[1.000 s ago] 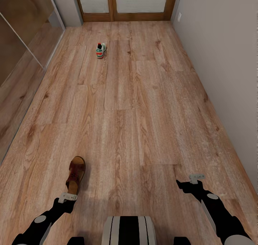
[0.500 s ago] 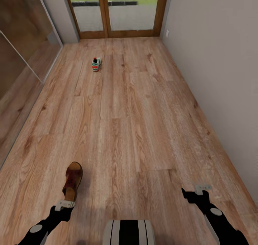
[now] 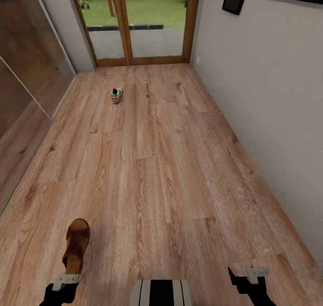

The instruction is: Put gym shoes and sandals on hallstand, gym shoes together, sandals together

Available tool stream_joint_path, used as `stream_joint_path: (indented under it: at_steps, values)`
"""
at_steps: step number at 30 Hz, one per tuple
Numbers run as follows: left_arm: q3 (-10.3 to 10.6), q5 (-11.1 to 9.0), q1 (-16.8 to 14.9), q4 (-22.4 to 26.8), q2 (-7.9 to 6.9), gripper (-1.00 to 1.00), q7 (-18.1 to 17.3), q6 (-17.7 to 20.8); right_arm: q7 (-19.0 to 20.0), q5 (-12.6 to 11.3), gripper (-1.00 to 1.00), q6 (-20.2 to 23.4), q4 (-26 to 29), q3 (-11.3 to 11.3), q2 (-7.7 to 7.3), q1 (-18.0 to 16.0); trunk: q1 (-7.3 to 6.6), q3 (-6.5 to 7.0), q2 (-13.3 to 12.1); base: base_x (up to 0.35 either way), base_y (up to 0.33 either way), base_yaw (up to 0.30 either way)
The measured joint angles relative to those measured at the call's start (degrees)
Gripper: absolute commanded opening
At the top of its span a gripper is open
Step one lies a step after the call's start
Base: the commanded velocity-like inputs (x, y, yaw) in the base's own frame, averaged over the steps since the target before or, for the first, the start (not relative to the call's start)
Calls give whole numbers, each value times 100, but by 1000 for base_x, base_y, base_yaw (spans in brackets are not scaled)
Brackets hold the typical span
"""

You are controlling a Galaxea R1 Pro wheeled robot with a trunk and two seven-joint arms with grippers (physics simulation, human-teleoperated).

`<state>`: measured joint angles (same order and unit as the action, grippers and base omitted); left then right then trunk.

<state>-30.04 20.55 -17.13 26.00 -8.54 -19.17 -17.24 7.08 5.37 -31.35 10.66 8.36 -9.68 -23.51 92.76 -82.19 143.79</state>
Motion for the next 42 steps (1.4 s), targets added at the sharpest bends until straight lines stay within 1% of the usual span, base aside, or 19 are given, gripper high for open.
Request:
stream_joint_path:
  at_steps: [1,3,4,6,10,12,13,17,19,22,29,37,42]
  values:
    - [-88,-1,88,-3,2,-100,94,-33,2,-1,100,-272,-285,-3,3,0,-3,31,-1,0,0,-41]
    - [-188,-7,191,-8,5,-100,173,-192,2,-7,100,-555,-548,-1,12,-1,-8,93,-4,0,0,-19]
    - [-343,-13,263,-10,16,-100,208,-392,-2,-13,100,-769,-663,-2,16,-1,-10,123,-5,0,0,-7]
    - [-540,-11,306,-17,48,-100,223,-519,-4,-16,100,-940,-718,0,21,-2,-16,185,-8,0,0,-4]
    - [-726,2,332,-26,108,-100,230,-592,-4,-17,100,-1087,-747,-1,46,-2,-26,309,-13,0,0,-1]
    - [-750,10,335,-57,122,-100,227,-605,-4,-18,100,-1108,-750,0,55,-2,-31,370,-16,0,0,0]
    - [-755,37,339,-159,138,-100,226,-618,-4,-17,100,-1117,-753,-2,65,-2,-33,401,-18,0,0,0]
    - [-754,14,336,-201,153,-100,227,-617,-4,-19,100,-1119,-754,1,70,-2,-44,525,-23,0,0,0]
    - [-730,18,324,-204,218,-100,230,-612,-4,-19,100,-1120,-754,1,72,-2,-49,586,-25,0,0,0]
    - [-738,22,321,-204,276,-100,231,-610,-4,-19,100,-1115,-766,1,72,-1,-57,679,-29,0,0,0]
    - [-765,10,324,-219,300,-100,233,-616,0,-18,100,-1112,-869,-1,74,-1,-75,895,-39,0,0,0]
    - [-769,27,329,-224,298,-100,225,-627,5,-10,100,-1112,-900,-3,204,-1,-75,965,-39,0,0,0]
    - [-770,28,330,-224,294,-100,224,-644,6,-9,100,-1112,-903,-1,224,-1,-75,1007,-39,0,0,0]
